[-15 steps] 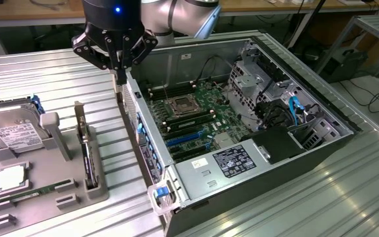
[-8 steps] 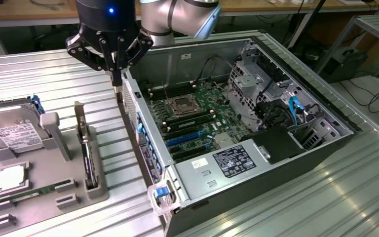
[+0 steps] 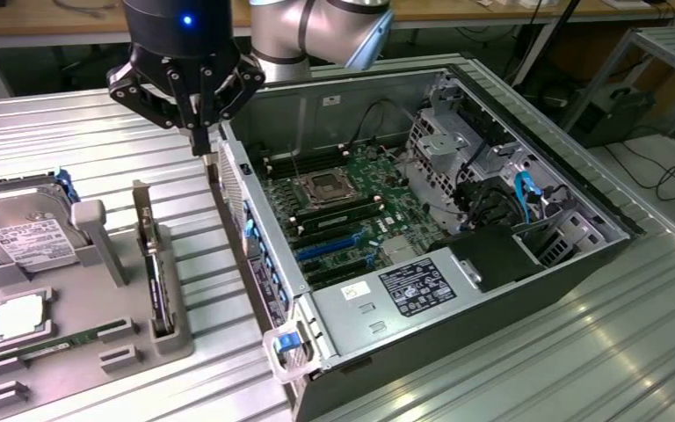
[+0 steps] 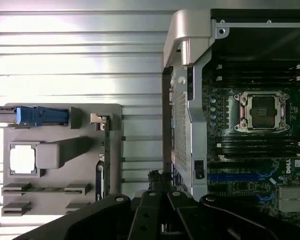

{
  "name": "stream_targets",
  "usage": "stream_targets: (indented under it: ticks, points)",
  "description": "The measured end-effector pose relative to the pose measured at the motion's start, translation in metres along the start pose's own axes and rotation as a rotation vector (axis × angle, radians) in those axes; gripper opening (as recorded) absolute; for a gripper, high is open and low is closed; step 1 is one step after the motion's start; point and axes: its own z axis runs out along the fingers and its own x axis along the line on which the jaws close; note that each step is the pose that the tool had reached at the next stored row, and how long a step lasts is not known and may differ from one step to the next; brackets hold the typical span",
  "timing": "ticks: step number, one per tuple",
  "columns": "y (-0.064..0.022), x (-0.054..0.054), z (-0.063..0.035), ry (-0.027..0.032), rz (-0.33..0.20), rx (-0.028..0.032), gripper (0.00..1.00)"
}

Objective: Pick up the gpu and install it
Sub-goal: 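Reach for the gpu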

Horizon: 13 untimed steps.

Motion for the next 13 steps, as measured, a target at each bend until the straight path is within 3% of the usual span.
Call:
stream_targets:
  ticks: [13]
  points:
    - [-0.0019,0.015,-0.0001,0.0006,-0.008,-0.0002,0.11]
